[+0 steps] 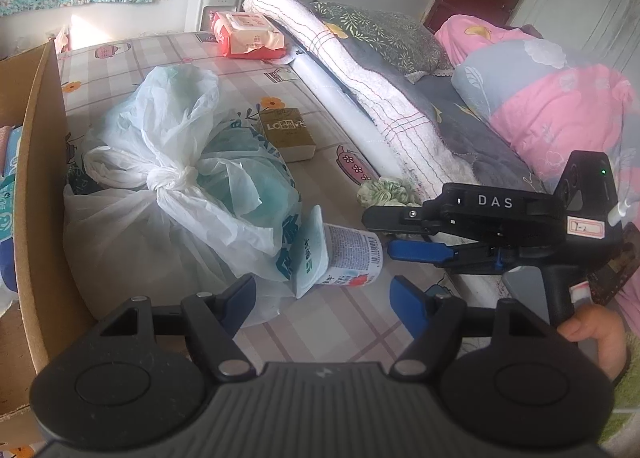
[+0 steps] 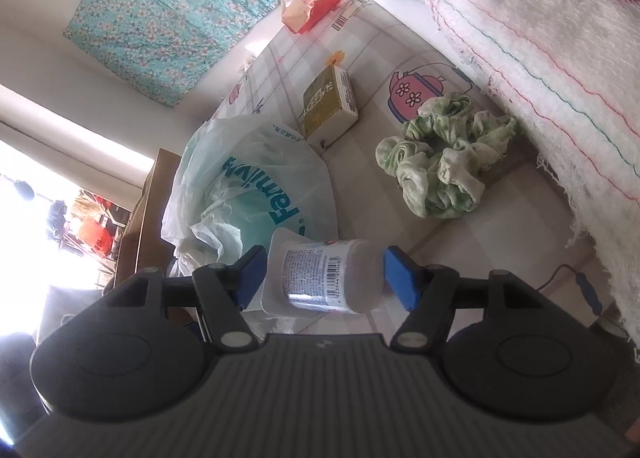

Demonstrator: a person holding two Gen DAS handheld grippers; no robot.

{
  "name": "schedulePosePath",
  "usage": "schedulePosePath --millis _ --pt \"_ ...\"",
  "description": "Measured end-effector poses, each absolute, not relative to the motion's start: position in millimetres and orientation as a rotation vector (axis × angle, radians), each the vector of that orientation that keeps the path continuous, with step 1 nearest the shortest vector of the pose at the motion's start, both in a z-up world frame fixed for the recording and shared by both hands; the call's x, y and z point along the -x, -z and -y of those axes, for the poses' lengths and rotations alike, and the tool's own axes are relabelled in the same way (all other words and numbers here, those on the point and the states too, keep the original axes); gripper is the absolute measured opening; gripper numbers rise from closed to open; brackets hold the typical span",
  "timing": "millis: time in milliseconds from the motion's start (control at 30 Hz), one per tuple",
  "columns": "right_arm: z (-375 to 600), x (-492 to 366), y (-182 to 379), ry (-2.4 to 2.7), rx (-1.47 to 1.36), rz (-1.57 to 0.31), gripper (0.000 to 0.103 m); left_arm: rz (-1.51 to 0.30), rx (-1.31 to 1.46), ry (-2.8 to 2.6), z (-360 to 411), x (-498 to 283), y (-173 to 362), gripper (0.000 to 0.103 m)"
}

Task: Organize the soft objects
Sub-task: 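Lift the yogurt cup off the bed with the right tool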

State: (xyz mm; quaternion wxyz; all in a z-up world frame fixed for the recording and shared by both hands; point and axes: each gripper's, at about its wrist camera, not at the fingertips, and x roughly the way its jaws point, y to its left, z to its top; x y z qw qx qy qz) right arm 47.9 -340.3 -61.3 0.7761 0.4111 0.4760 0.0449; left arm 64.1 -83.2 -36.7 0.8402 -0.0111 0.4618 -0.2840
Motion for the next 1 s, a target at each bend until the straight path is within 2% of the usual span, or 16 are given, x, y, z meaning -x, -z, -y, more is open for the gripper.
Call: schedulePosePath --millis 133,333,500,600,633,800,1000 --pt "319.9 -55.7 52.7 -0.122 -0.772 -1.055 0.078 -0.982 0.02 0.581 76.3 -62.5 38.1 0.075" --pt "286.6 -71.4 45.2 -0.111 -0.589 -1.082 0.085 -0.993 0.037 0.554 60.9 -60.0 40.5 0.075" --pt "269.4 -80.8 49.7 -0.056 -0.489 -1.092 0.086 -0.994 0.069 0.549 49.2 -60.2 40.7 0.073" --pt "267.4 -83.6 57.4 -0.024 -0.477 -1.109 0.081 -0.993 0.072 0.558 48.3 -59.7 40.4 0.073" --pt "268.9 -82.2 59.7 -0.016 -0.485 -1.108 0.075 -0.993 0.069 0.559 48.4 -59.6 40.3 0.073" --pt "281.3 -73.5 63.2 -0.022 -0.579 -1.059 0.07 -0.983 0.07 0.565 47.6 -57.3 38.6 0.073" --pt "315.7 -68.7 100.3 -0.168 -1.052 -1.058 0.07 -0.971 0.066 0.573 50.3 -53.1 36.7 0.073"
